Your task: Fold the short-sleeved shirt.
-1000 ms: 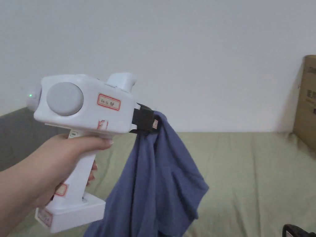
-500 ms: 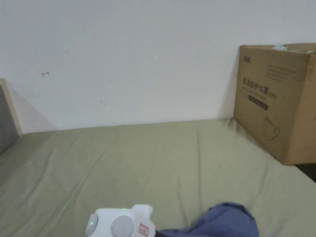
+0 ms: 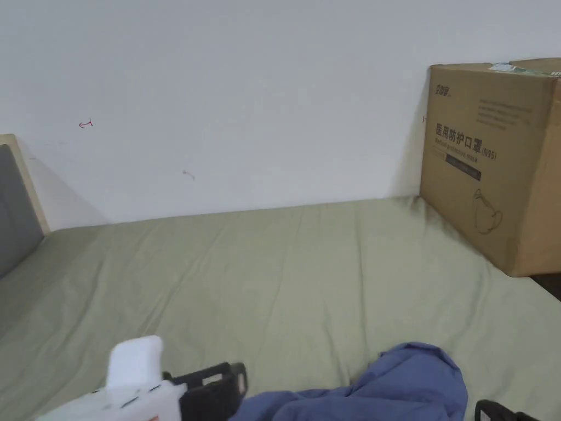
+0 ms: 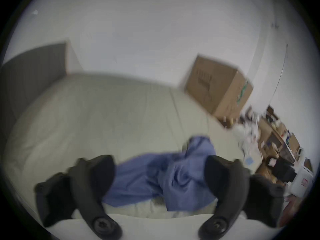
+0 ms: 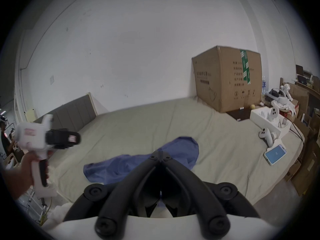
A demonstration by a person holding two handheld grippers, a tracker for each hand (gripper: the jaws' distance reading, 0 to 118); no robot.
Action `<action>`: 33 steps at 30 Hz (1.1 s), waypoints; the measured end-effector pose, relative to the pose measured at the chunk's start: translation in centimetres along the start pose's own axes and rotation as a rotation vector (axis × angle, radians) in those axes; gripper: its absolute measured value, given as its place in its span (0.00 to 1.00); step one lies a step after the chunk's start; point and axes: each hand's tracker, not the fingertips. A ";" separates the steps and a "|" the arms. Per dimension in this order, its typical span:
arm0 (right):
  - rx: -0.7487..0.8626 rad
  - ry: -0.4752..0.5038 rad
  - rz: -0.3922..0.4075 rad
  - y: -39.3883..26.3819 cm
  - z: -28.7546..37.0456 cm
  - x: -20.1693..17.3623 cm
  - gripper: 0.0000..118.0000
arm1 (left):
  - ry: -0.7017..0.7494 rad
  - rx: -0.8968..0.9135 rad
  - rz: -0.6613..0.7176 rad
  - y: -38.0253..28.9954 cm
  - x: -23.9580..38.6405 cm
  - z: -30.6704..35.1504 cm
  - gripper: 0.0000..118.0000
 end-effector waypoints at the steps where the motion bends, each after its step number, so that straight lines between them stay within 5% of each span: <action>1: 0.036 -0.003 0.001 0.0 0.4 -0.3 0.00 | 0.037 0.122 -0.008 -0.7 0.2 2.3 0.41; 3: 0.092 -0.007 0.005 0.1 0.8 -0.8 0.00 | 0.144 0.248 -0.052 -1.9 0.7 5.2 0.01; 12: 0.204 -0.006 0.014 -0.8 2.1 -2.6 0.00 | 0.249 0.348 -0.049 -7.2 1.2 9.9 0.00; 19: 0.173 0.021 0.046 -0.1 1.7 -3.0 0.00 | 0.242 0.335 -0.013 -1.7 -1.3 8.8 0.00; 24: 0.133 0.036 0.039 -0.1 1.3 -2.9 0.00 | 0.194 -0.523 0.018 3.6 -8.4 -3.1 0.00; 26: 0.108 0.050 0.042 -0.5 0.7 -2.9 0.00 | 0.125 -0.581 0.132 1.8 -11.3 -6.8 0.00; 27: 0.100 0.053 0.047 -0.6 0.5 -2.9 0.00 | 0.184 -0.564 0.187 1.0 -12.6 -8.3 0.08; 28: 0.093 0.053 0.056 -0.8 0.3 -3.0 0.00 | 0.245 -0.581 0.192 0.3 -13.6 -9.7 0.29; 30: 0.075 0.058 0.079 -1.0 -0.2 -3.0 0.00 | 0.284 -0.579 0.206 -1.4 -15.1 -11.6 0.92; 31: 0.066 0.060 0.090 -1.1 -0.4 -3.0 0.00 | 0.302 -0.590 0.193 -2.3 -15.6 -12.5 1.00; 33: 0.051 0.064 0.106 -1.4 -0.9 -3.0 0.00 | 0.348 -0.581 0.164 -3.5 -16.0 -13.8 0.97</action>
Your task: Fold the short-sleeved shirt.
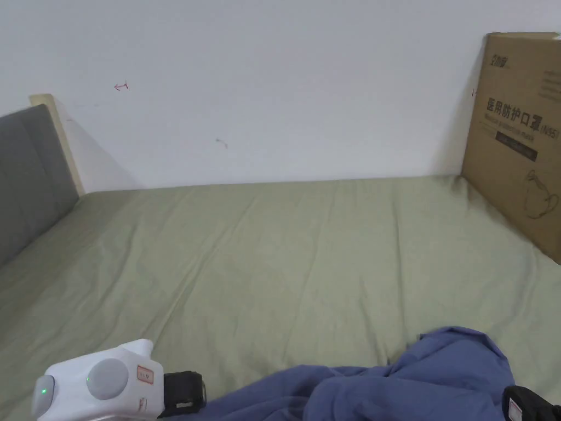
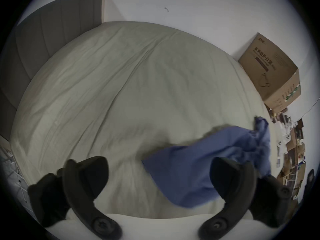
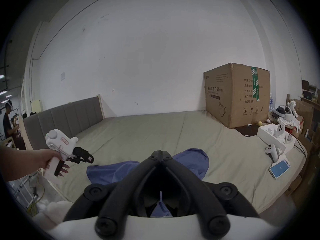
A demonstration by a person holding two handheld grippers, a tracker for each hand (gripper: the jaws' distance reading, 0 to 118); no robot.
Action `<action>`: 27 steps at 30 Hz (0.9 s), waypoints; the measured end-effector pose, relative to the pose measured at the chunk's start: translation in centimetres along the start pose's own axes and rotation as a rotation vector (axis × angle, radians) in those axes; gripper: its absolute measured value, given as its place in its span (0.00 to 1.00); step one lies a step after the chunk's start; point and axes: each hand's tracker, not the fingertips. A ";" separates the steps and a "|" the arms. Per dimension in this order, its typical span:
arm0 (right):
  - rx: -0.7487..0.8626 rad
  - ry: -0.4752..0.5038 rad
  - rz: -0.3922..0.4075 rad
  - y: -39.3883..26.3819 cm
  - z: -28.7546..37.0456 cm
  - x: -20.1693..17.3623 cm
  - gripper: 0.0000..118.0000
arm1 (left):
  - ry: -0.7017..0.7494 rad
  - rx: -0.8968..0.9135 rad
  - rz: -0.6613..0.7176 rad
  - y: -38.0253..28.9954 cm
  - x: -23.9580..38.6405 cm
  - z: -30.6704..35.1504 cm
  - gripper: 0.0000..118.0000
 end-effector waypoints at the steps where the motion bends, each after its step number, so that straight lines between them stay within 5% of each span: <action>1: -0.009 -0.001 0.006 -0.2 -0.3 0.1 0.00 | 0.017 -0.017 -0.007 -0.4 0.1 -1.0 0.97; 8: -0.096 -0.025 -0.016 -1.4 -2.4 0.6 0.00 | 0.122 0.011 -0.119 -2.0 2.5 -3.9 0.90; 13: -0.123 -0.022 -0.041 -1.8 -3.3 0.9 0.00 | 0.052 0.104 -0.236 -3.9 5.6 -2.3 0.01; 15: -0.116 -0.009 -0.061 -1.0 -3.8 1.7 0.00 | -0.146 0.081 -0.132 -3.9 5.2 -2.0 0.01; 19: -0.086 -0.003 -0.207 2.5 -7.1 6.6 0.00 | -0.198 0.270 0.000 -3.4 3.7 0.9 0.01; 21: -0.228 0.006 -0.236 4.3 -11.5 9.7 0.00 | -0.213 0.358 0.002 -3.2 3.2 2.8 0.01; 22: -0.319 0.033 -0.253 4.7 -13.7 11.1 0.05 | -0.216 0.383 -0.002 -3.1 2.9 3.5 0.01; 23: -0.411 0.046 -0.272 4.9 -16.5 12.8 0.23 | -0.216 0.412 -0.018 -2.8 2.6 4.3 0.01; 24: -0.473 0.034 -0.257 5.0 -18.8 14.0 0.67 | -0.209 0.439 -0.031 -2.7 2.5 5.0 0.01; 25: -0.534 0.015 -0.236 4.8 -21.1 14.9 0.97 | -0.194 0.452 -0.054 -2.6 2.5 5.5 0.01; 27: -0.650 -0.007 -0.233 3.7 -24.5 16.4 0.94 | -0.173 0.453 -0.111 -2.2 2.5 5.8 0.01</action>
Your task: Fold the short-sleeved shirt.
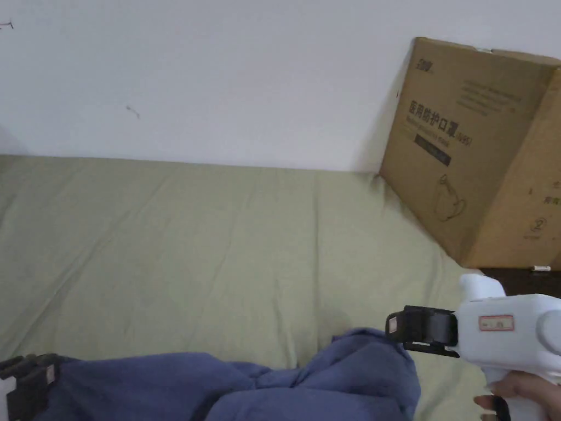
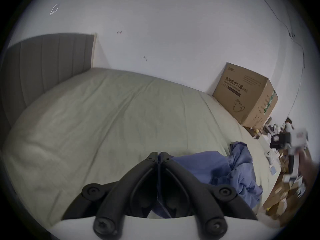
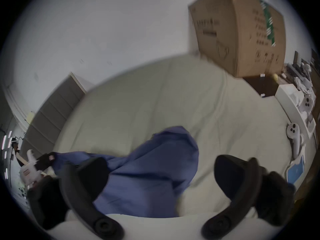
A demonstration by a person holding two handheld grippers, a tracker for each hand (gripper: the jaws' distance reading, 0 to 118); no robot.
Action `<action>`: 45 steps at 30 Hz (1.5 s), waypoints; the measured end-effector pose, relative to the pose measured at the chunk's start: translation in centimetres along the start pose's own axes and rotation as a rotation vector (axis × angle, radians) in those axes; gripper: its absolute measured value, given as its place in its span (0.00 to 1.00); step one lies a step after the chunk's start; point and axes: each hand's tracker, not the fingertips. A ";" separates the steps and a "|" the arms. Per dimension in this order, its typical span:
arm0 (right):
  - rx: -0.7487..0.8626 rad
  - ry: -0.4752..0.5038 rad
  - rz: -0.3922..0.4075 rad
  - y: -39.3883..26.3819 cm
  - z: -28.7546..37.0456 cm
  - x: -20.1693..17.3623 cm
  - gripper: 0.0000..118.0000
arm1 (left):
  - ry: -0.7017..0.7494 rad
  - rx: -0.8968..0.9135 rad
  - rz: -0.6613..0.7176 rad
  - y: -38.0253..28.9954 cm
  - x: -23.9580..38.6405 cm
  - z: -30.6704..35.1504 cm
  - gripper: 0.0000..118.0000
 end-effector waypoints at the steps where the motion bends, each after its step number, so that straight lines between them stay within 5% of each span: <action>1: 0.003 -0.019 -0.001 1.5 -2.0 0.1 0.94 | 0.003 -0.011 -0.026 0.1 0.0 -0.1 0.01; 5: -0.140 -0.148 -0.004 2.3 -9.0 2.1 0.93 | 0.009 -0.037 -0.051 0.0 -0.3 -1.2 0.01; 11: -0.293 -0.234 0.076 3.1 -15.0 1.5 0.70 | 0.030 -0.083 -0.026 -1.3 -1.2 -2.9 0.01; 13: -0.241 -0.239 0.158 3.2 -14.2 0.2 0.48 | 0.041 -0.104 -0.013 -1.6 -1.3 -3.5 0.01; 15: -0.257 -0.129 0.187 3.4 -13.5 -0.8 0.00 | 0.045 -0.121 0.002 -1.8 -1.7 -3.6 0.01; 18: -0.219 -0.127 0.191 2.9 -10.6 -1.6 0.00 | 0.047 -0.124 0.030 -1.5 -1.8 -2.8 0.01; 23: 0.023 -0.035 0.034 4.4 -1.4 -0.9 0.00 | 0.020 -0.043 0.055 1.6 -1.0 1.9 0.01; 26: 0.110 -0.005 0.022 5.2 5.9 -1.6 0.00 | 0.004 0.033 0.013 5.2 -0.1 5.8 0.01; 36: 0.405 0.038 0.090 9.6 26.4 -5.6 0.00 | -0.016 0.257 -0.106 20.2 5.1 18.3 0.01; 45: 0.558 -0.004 0.142 15.2 35.0 -8.4 0.00 | -0.004 0.343 -0.156 29.1 8.1 22.9 0.01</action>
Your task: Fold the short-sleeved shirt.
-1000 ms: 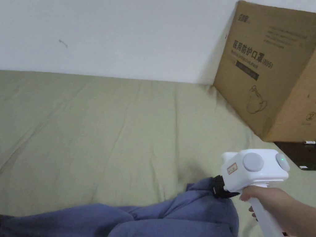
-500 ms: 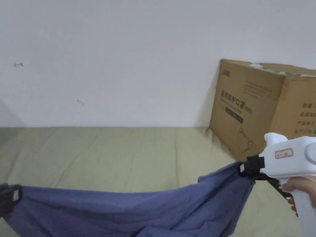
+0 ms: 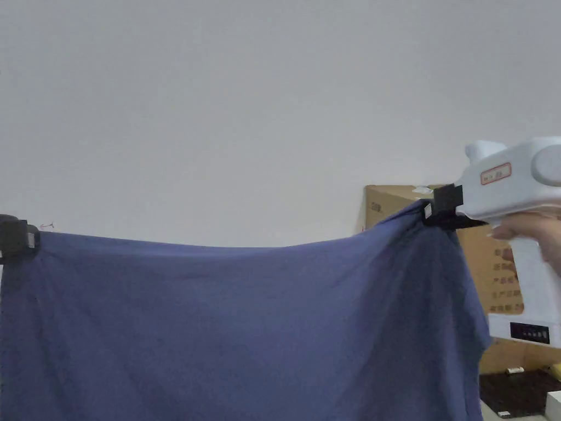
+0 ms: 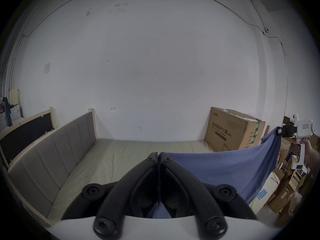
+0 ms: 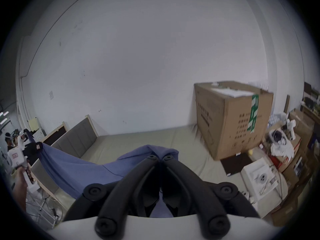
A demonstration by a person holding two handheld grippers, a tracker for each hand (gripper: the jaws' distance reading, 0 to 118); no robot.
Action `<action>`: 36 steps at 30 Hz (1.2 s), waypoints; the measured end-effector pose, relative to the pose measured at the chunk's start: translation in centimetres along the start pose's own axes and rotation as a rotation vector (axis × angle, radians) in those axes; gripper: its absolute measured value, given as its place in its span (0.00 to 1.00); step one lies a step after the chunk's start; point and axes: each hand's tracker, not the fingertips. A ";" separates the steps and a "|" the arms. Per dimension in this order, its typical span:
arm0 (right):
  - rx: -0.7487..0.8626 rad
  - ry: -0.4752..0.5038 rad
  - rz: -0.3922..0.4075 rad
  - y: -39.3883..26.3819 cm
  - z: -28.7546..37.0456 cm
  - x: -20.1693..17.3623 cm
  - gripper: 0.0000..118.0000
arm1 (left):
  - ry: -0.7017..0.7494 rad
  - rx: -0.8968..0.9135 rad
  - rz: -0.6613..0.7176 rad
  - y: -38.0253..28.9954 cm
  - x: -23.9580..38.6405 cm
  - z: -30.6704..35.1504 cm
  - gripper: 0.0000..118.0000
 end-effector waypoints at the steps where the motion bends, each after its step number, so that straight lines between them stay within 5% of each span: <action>1: 0.010 -0.006 0.011 1.1 -0.1 -0.2 0.00 | 0.007 0.012 -0.009 0.9 -0.1 -0.5 0.01; 23: 0.191 -0.214 0.164 14.9 -21.6 -4.3 0.00 | 0.105 0.078 0.012 8.7 -0.6 -23.7 0.01; 30: 0.295 -0.279 0.221 13.5 -28.5 -6.1 0.00 | 0.145 0.126 0.044 5.9 -1.8 -30.6 0.01; 36: 0.185 -0.257 0.248 4.7 -35.2 -5.5 0.00 | 0.184 -0.020 0.011 -2.5 -3.4 -37.3 0.01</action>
